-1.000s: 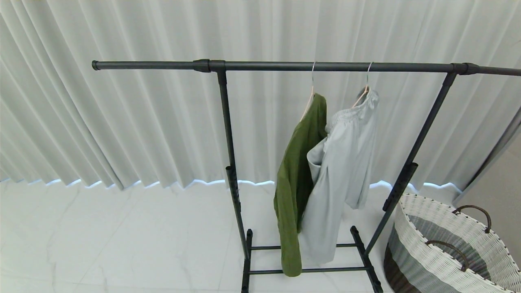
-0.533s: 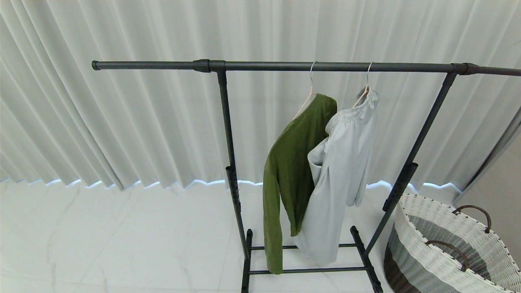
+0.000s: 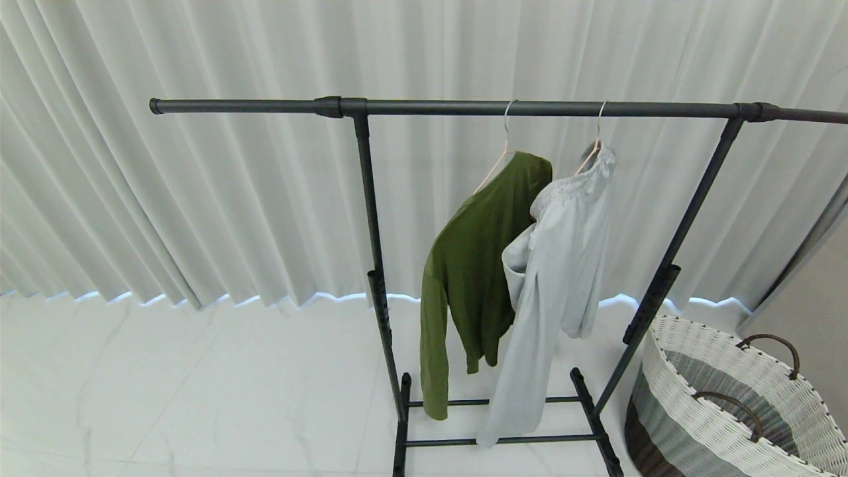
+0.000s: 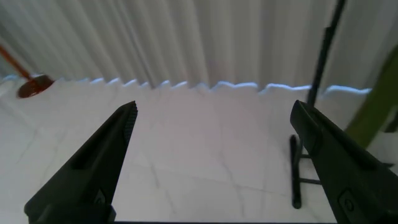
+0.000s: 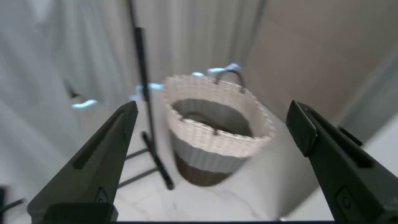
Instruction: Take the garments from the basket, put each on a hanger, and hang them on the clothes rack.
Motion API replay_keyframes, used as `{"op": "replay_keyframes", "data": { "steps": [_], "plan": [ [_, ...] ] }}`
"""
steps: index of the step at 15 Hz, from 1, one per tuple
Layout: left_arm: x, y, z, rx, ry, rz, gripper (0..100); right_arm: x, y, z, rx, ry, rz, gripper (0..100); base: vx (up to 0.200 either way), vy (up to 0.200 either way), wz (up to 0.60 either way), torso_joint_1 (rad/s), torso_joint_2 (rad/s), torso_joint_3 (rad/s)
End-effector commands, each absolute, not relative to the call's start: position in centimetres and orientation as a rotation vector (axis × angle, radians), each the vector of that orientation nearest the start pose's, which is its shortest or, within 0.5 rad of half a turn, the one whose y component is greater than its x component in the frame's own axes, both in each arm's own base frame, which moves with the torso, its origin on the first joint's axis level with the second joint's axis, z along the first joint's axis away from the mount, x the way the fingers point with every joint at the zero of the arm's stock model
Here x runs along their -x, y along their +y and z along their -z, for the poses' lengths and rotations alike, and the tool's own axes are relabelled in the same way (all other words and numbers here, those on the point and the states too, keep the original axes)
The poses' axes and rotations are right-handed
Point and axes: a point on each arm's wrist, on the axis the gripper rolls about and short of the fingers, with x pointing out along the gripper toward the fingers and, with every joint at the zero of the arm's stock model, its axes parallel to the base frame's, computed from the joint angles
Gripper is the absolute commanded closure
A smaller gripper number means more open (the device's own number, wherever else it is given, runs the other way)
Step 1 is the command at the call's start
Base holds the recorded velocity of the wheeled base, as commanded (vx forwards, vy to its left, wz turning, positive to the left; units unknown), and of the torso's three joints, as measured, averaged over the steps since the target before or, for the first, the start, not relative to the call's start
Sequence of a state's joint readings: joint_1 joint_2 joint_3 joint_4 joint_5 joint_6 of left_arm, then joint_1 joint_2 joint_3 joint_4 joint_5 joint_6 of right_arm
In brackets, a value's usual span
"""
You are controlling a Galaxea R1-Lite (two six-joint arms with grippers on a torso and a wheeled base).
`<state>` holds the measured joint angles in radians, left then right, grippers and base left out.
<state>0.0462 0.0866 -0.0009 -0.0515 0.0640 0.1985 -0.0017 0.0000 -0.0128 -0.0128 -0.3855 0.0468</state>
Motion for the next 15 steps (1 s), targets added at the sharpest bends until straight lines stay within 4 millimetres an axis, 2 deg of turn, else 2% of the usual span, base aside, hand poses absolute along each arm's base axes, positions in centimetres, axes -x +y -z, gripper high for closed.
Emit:
{"op": "replay_keyframes", "data": {
  "steps": [1, 5, 7, 11, 13, 15],
  "plan": [
    [1.65, 0.22, -8.22, -0.166, 0.028, -0.008, 0, 2.40, -0.72, -7.96, -0.052, -0.046, 0.329, 0, 0.000, 0.000, 0.00, 0.000, 0.00, 0.000],
    [1.70, 0.22, -8.21, -0.145, 0.023, -0.020, 0, 2.28, -0.18, -7.94, -0.038, -0.038, 0.082, 0, 0.000, 0.000, 0.00, 0.000, 0.00, 0.000],
    [1.74, 0.23, -8.19, -0.151, 0.021, -0.037, 0, 2.28, -0.12, -7.82, -0.024, -0.025, 0.056, 0, 0.000, 0.000, 0.00, 0.000, 0.00, 0.000],
    [1.88, 0.37, -8.15, -0.158, 0.026, -0.217, 0, 2.27, -0.13, -7.68, -0.022, -0.011, 0.060, 0, 0.000, 0.000, 0.00, 0.000, 0.00, 0.000],
    [2.27, 0.31, -8.03, -0.146, -0.029, -0.150, 0, 2.27, -0.13, -7.68, -0.022, -0.011, 0.060, 0, 0.000, 0.000, 0.00, 0.000, 0.00, 0.000],
    [2.29, 0.09, -8.02, -0.041, -0.045, -0.042, 0, 2.27, -0.13, -7.68, -0.023, -0.011, 0.060, 0, 0.000, 0.000, 0.00, 0.000, 0.00, 0.000]
  ]
}}
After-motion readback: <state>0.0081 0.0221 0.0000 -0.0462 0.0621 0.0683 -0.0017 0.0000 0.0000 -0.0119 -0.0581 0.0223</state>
